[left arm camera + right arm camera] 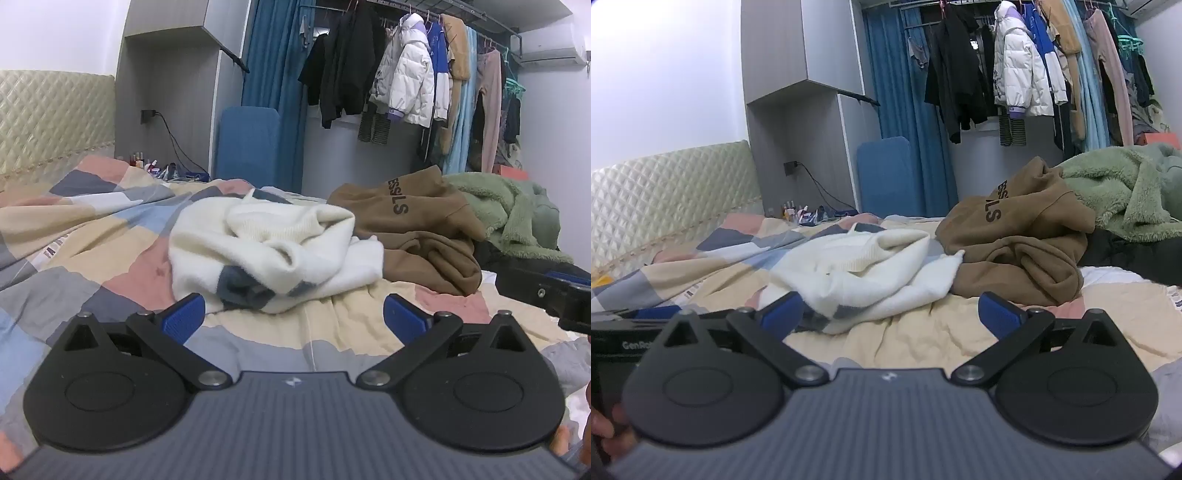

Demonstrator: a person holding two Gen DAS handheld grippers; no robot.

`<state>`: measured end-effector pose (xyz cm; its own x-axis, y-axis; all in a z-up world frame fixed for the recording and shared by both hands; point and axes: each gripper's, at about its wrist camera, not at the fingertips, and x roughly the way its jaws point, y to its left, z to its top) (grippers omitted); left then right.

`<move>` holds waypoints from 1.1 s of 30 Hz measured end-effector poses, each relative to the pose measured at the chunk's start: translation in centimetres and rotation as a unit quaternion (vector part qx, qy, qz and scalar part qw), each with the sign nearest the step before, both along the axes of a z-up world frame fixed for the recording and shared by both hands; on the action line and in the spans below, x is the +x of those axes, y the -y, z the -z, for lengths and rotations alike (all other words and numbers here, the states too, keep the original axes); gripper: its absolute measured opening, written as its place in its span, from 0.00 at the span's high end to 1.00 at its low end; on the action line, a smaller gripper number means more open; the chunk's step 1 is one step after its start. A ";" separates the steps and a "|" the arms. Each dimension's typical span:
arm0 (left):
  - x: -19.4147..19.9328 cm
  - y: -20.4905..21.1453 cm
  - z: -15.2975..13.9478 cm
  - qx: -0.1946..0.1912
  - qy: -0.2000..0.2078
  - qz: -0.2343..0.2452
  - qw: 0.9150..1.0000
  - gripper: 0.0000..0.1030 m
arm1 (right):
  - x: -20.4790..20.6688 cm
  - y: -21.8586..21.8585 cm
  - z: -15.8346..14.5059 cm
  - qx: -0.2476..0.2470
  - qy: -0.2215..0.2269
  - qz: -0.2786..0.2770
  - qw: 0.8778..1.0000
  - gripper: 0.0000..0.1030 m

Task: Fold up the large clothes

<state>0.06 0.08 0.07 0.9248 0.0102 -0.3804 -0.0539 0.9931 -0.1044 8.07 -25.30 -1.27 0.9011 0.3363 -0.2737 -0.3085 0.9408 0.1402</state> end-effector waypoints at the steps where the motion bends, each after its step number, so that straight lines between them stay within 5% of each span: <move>1: 0.0 0.0 0.0 0.002 -0.001 0.000 1.000 0.00 | 0.1 -0.1 0.1 -0.003 0.003 0.000 1.000 0.00; 33: -0.1 0.0 -0.3 0.006 0.005 -0.001 1.000 0.00 | 0.3 -0.9 1.0 -0.020 -0.003 -0.002 1.000 0.00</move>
<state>-0.06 0.10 0.34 0.9288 0.0175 -0.3701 -0.0557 0.9941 -0.0928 8.39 -24.40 -2.28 0.8977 0.3290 -0.2931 -0.3121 0.9443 0.1041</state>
